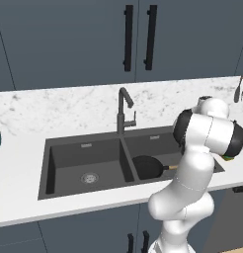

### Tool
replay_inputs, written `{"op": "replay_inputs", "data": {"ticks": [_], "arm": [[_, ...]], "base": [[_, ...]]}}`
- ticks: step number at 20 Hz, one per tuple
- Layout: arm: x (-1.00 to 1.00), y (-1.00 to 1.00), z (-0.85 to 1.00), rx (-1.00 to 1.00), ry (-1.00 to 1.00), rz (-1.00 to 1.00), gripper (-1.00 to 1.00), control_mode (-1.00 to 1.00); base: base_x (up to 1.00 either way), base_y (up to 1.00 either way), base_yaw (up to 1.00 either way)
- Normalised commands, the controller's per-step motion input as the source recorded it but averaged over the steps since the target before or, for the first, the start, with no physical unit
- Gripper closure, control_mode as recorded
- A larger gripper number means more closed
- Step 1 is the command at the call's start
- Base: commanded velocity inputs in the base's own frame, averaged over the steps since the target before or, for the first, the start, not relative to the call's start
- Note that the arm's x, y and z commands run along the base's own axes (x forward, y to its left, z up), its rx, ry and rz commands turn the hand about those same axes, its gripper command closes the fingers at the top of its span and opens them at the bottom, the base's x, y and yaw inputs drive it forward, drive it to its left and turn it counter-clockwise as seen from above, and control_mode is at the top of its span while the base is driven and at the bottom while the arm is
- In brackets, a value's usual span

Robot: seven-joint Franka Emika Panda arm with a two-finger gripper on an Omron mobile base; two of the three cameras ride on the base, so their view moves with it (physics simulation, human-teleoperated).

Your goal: Pick the pan and sponge and place them into the sink. Then turn on the water.

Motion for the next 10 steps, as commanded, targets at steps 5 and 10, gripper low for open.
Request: {"op": "replay_inputs", "data": {"ticks": [5,10], "arm": [[0.0,-0.41,0.0,0.0,0.0,0.0,-1.0,-1.0],[-0.05,-0.43,0.03,0.0,0.01,0.0,-1.0,-1.0]], "base": [[0.0,0.0,0.0],[0.0,0.0,0.0]]}}
